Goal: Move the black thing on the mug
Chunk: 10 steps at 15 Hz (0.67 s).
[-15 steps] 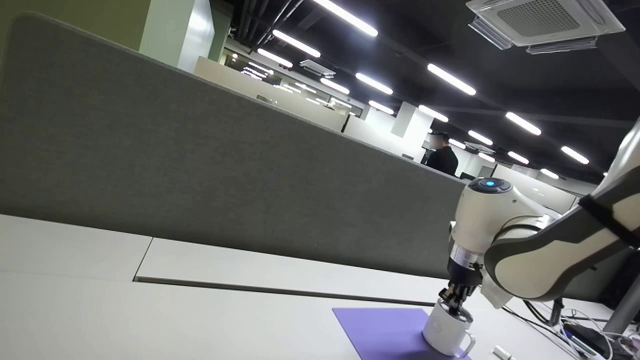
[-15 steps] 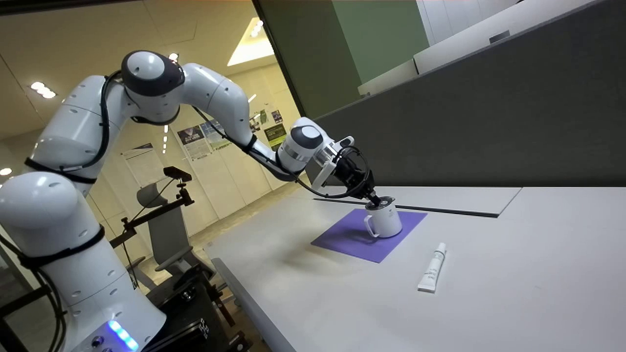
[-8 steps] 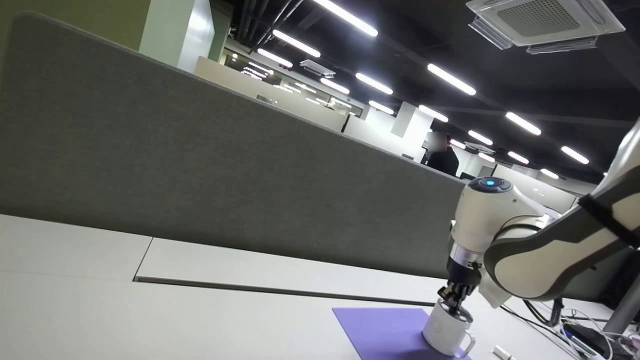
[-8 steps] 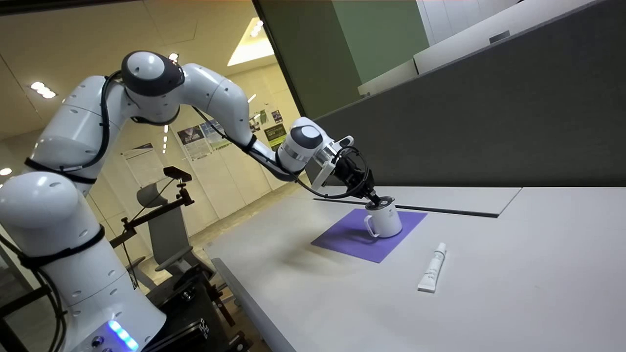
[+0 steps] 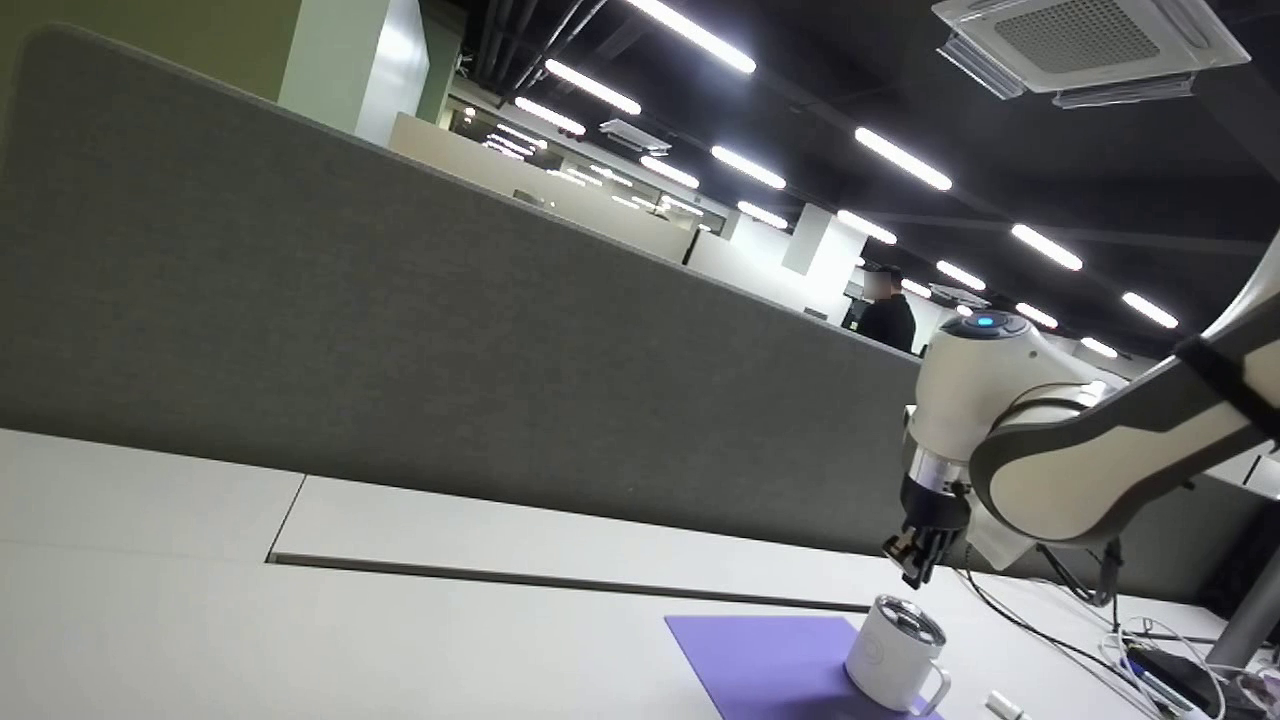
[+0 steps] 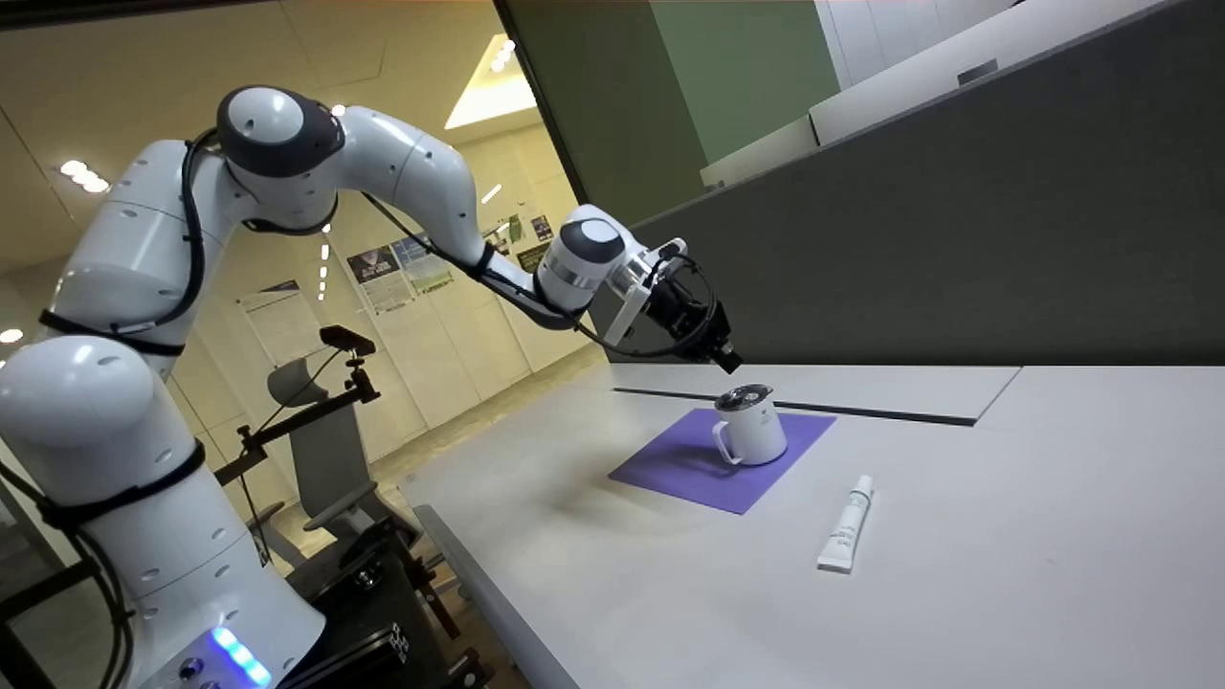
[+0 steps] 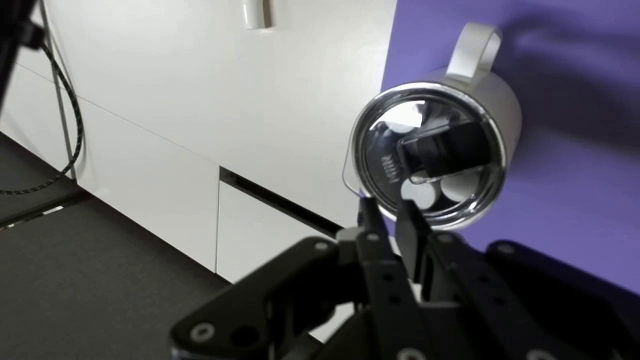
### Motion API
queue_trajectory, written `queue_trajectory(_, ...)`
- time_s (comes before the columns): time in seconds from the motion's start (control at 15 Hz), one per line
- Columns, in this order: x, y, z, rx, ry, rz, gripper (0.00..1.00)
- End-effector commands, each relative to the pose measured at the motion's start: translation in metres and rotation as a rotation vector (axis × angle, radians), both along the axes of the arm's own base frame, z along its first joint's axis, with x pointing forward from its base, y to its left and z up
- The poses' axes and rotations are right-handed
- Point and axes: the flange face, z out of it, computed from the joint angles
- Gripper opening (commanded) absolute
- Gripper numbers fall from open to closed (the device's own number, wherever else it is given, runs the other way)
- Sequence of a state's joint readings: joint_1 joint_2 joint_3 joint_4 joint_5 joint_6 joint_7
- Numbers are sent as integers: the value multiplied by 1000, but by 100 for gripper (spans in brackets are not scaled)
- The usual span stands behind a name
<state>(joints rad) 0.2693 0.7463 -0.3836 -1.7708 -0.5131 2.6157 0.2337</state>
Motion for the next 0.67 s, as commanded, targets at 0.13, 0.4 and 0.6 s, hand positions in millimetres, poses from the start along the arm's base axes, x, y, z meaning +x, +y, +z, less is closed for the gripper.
queue_trajectory(0.13,-2,10,40,-10,147,52,61)
queue_trajectory(0.4,-6,14,52,-6,216,77,87)
queue_trajectory(0.6,-7,17,43,-3,206,74,82)
